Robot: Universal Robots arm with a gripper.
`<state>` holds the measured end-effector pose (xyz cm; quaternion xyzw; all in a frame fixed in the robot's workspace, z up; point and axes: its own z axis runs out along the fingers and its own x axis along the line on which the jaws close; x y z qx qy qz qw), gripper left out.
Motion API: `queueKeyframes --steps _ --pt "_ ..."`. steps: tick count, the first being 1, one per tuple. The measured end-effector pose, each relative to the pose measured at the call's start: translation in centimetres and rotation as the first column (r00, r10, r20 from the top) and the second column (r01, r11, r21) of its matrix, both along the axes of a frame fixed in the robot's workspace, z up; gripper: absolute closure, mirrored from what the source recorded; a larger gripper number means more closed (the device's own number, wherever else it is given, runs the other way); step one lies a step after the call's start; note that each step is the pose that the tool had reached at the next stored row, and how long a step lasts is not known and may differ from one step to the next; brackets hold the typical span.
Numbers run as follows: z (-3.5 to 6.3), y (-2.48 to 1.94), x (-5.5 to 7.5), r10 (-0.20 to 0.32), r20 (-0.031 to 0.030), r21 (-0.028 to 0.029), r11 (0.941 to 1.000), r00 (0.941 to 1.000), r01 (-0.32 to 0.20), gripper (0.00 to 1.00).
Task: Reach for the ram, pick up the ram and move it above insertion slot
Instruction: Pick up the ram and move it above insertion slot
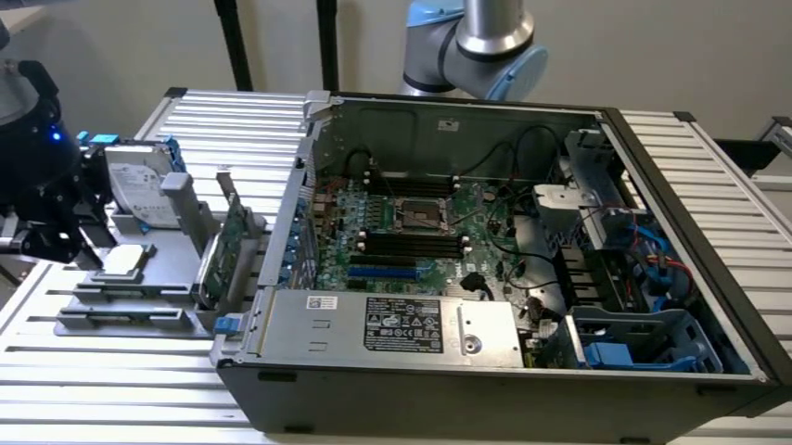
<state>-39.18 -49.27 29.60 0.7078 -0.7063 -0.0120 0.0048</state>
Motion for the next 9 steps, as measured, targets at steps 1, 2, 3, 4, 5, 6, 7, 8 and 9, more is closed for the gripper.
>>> queueKeyframes --steps 1,2,3,4,5,6,7,8,9 --pt "-0.18 -0.18 0.0 0.0 0.0001 0.0 1.0 1.0 0.0 0.64" --pt "-0.36 -0.36 0.0 0.0 0.0001 0.0 1.0 1.0 0.0 0.64" --pt "-0.56 -0.55 0.0 0.0 0.0001 0.0001 1.0 1.0 0.0 0.64" --pt "-0.74 -0.72 0.0 0.0 0.0001 0.0 1.0 1.0 0.0 0.64" --pt "-0.91 -0.86 0.1 0.0 0.0001 0.0001 1.0 1.0 0.0 0.64" --pt "-1.11 -0.99 0.1 0.0 0.0001 0.0002 1.0 1.0 0.0 0.64" --pt "-1.29 -1.09 0.1 0.0 0.0002 0.0002 1.0 1.0 0.0 0.64" --pt "-1.47 -1.17 0.1 0.0 0.0002 0.0002 1.0 1.0 0.0 0.64" --pt "-1.64 -1.23 0.1 0.0 0.0001 0.0001 1.0 1.0 0.0 0.64"
